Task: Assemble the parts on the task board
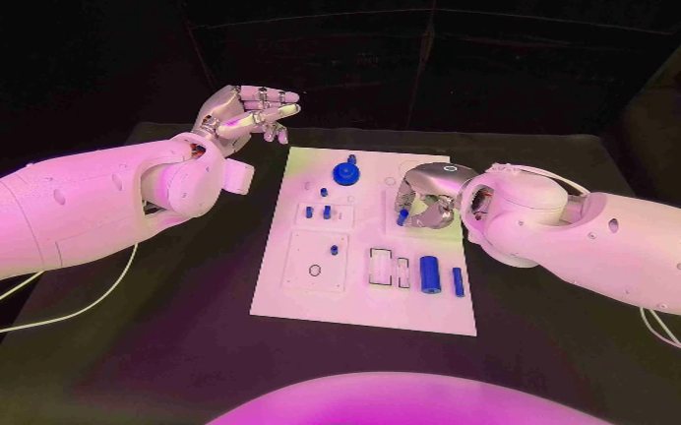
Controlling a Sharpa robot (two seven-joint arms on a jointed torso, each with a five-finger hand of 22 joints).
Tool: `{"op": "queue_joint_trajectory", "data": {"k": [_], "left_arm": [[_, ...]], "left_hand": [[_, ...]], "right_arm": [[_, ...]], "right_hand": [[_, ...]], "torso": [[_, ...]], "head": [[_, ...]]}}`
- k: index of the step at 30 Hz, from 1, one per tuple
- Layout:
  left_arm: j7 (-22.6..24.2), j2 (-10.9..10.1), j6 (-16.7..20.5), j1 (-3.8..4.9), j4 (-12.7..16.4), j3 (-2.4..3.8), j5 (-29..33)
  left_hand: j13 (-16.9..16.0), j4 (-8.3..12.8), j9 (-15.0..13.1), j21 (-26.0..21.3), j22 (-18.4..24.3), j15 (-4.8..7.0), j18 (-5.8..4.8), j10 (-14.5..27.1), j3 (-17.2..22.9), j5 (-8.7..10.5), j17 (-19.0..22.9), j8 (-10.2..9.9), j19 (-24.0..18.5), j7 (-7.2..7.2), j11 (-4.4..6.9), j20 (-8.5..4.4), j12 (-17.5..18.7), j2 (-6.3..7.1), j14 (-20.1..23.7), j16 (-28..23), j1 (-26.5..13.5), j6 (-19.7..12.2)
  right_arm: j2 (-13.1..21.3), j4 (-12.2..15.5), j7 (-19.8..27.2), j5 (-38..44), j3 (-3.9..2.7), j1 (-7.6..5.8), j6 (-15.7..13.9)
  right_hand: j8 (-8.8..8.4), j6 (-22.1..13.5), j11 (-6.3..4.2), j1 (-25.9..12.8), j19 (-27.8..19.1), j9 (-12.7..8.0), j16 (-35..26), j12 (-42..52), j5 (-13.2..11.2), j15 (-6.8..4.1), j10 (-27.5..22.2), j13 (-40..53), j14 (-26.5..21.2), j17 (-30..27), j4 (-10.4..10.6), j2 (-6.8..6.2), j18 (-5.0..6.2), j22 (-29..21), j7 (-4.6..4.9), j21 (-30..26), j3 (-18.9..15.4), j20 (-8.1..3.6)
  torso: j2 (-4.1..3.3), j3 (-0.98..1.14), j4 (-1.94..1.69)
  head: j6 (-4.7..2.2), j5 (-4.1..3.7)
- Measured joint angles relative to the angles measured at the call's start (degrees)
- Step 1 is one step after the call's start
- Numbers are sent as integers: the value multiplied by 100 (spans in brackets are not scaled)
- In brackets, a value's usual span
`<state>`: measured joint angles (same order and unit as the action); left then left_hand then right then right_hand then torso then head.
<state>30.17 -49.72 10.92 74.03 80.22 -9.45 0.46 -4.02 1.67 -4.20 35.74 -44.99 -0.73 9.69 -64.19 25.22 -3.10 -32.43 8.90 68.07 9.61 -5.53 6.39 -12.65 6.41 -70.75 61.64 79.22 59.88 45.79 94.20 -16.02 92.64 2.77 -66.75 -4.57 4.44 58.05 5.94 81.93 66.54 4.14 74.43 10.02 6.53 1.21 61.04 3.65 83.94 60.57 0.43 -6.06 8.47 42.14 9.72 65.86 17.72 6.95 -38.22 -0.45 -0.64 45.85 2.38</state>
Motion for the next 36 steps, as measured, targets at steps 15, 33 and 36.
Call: {"op": "queue_joint_trajectory", "data": {"k": [15,33,36], "left_arm": [[-2,-2,-10,0,0,0,0],[-5,2,-15,0,-22,0,0],[-5,5,-16,0,-33,0,0]], "left_hand": [[0,0,0,0,-1,0,0,0,0,0,-1,0,0,0,0,0,0,0,0,0,0,0],[0,0,4,0,5,0,0,0,0,0,-17,0,0,0,0,0,0,0,0,0,0,0],[0,0,4,0,5,0,0,0,0,0,-16,0,0,0,0,0,0,0,0,0,0,0]], "right_arm": [[-36,-4,-57,13,1,26,-15],[332,485,-35,191,-4,42,-908],[423,668,-16,190,-11,23,-1048]], "right_hand": [[85,372,-106,-4,200,6,157,41,-4,-93,503,3,12,224,72,100,0,421,-91,271,281,-63],[116,557,-164,194,280,12,207,6,-244,-133,724,17,10,229,-146,216,-1,642,-116,420,689,-143],[115,557,-164,193,280,6,212,6,-254,-133,723,16,10,229,-146,216,0,643,-116,420,689,-143]], "torso": [[-4,-3,0],[16,-4,0],[17,-6,0]], "head": [[34,7],[-6,-3],[-17,-4]]}}
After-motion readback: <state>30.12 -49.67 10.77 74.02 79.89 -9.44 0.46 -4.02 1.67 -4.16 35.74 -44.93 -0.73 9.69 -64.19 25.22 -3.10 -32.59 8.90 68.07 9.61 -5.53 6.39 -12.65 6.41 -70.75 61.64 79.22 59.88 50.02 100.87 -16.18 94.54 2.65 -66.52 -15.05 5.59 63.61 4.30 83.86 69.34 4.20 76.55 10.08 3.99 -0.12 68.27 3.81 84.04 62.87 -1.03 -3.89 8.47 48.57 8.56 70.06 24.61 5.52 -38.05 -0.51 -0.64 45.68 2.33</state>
